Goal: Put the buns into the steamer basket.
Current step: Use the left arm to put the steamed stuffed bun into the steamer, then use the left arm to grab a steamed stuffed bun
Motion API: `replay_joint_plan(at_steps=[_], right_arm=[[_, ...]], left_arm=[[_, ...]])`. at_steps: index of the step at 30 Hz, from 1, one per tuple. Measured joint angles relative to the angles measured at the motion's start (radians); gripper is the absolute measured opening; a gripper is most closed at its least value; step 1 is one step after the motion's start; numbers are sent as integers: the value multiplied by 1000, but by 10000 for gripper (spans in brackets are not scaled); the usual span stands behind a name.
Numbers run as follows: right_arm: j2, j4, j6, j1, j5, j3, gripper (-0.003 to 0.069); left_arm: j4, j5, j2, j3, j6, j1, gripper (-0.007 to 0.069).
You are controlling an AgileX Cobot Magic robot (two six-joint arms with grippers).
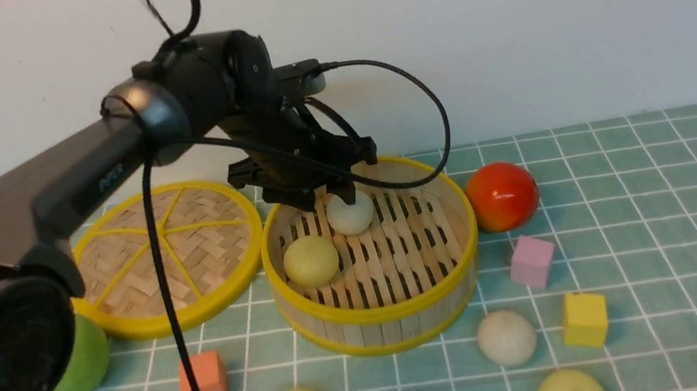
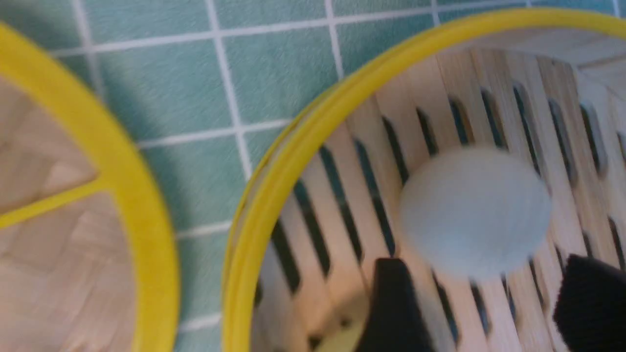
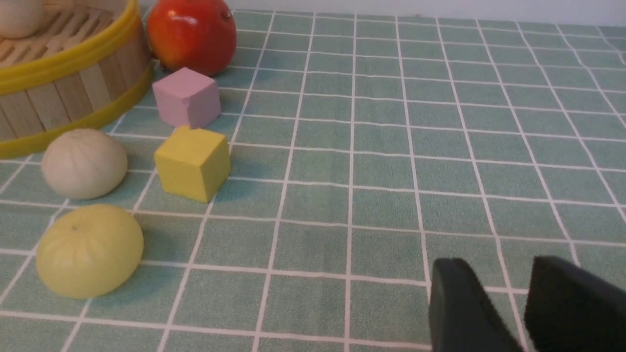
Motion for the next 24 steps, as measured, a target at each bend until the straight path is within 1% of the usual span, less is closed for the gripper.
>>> replay_joint_plan(at_steps=[1, 2, 3, 4, 5, 7, 10, 12, 15, 16, 17, 20, 24], right_arm=[[0, 0, 0, 0, 0, 0, 240], [0, 0, 0, 0, 0, 0, 240], [0, 0, 0, 0, 0, 0, 240], [0, 0, 0, 0, 0, 0, 240], [0, 0, 0, 0, 0, 0, 240], [0, 0, 0, 0, 0, 0, 240], [0, 0, 0, 0, 0, 0, 240], [0, 0, 0, 0, 0, 0, 240], [0, 1, 0, 0, 0, 0, 240], [0, 1, 0, 0, 0, 0, 240], [0, 1, 0, 0, 0, 0, 240], [0, 1, 0, 0, 0, 0, 240], [0, 1, 0, 0, 0, 0, 240]], left_arm=[[12, 36, -23, 0, -1, 0, 494], [19, 43, -35, 0, -1, 0, 505], [45, 115, -92, -2, -2, 0, 536], [48, 115, -99, -2, -3, 0, 539], [68, 186, -171, -1, -6, 0, 552], [74, 232, -249, 19, -15, 0, 552], [60, 251, -347, 85, -26, 0, 538], [25, 250, -441, 197, -28, -1, 513], [0, 197, -563, 427, -46, -17, 459], [0, 197, -563, 427, -47, -19, 459], [-2, 147, -608, 551, -63, -33, 425], [-2, 64, -634, 713, -93, -60, 370], [-1, -32, -606, 843, -120, -85, 304]])
